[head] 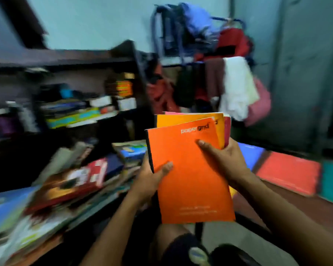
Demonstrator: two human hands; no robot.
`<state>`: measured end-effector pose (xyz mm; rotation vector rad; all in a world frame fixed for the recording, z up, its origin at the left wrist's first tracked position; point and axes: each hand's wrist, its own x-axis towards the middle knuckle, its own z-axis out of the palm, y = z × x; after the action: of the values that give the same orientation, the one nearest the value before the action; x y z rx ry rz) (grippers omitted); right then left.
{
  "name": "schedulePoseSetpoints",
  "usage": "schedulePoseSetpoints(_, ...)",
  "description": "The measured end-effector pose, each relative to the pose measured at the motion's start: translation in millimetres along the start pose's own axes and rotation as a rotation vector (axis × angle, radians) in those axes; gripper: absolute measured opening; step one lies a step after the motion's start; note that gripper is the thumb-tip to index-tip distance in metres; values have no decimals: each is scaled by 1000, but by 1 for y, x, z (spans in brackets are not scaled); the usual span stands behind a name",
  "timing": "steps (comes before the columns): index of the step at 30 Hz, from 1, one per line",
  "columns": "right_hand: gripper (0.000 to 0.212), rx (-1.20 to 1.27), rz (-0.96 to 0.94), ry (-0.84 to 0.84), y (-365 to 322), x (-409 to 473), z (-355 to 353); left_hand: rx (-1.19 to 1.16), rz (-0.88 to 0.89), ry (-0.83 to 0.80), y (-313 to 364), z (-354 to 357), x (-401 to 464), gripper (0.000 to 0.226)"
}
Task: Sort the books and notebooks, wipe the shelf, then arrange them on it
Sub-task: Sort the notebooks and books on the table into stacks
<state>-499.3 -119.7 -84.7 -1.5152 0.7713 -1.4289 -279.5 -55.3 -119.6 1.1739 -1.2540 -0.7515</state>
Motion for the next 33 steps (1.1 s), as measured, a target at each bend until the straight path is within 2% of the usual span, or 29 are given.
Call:
schedulePoseSetpoints(4,24,-114,294,249,40,-22,-115,71,-140,-233,-58,124,17,81)
schedulePoseSetpoints(7,22,-95,464,416,71,-54,-186,157,-263,-500,-72,190,16,55)
schedulePoseSetpoints(9,18,-45,508,494,86,-69,-218,217,-289,-634,-74,217,16,46)
schedulePoseSetpoints(13,29,43,555,639,125,-76,-249,337,-316,-613,-73,252,20,51)
schedulePoseSetpoints(14,34,66,577,662,136,-76,-252,377,-320,-606,-77,260,20,62)
schedulePoseSetpoints(15,39,81,603,672,145,-75,-253,450,-318,-595,-80,264,21,82)
schedulePoseSetpoints(16,44,70,636,664,153,-74,-253,522,-300,-586,-82,266,20,98)
schedulePoseSetpoints(17,47,57,659,637,159,-73,-252,595,-274,-601,-87,269,20,101)
schedulePoseSetpoints(20,67,27,687,471,162,-69,-254,767,-243,-635,-93,269,20,73)
schedulePoseSetpoints(23,79,51,687,429,165,-69,-258,836,-208,-571,-91,275,22,80)
schedulePoseSetpoints(27,61,7,734,378,151,-72,-255,869,-178,-514,-82,288,26,106)
schedulePoseSetpoints(29,64,-132,762,300,140,-71,-260,816,-172,-494,-77,289,29,107)
schedulePoseSetpoints(31,59,-384,761,198,125,-70,-271,719,-155,-458,-73,289,29,95)
schedulePoseSetpoints(33,47,-653,738,100,107,-74,-284,553,-155,-406,-67,290,27,72)
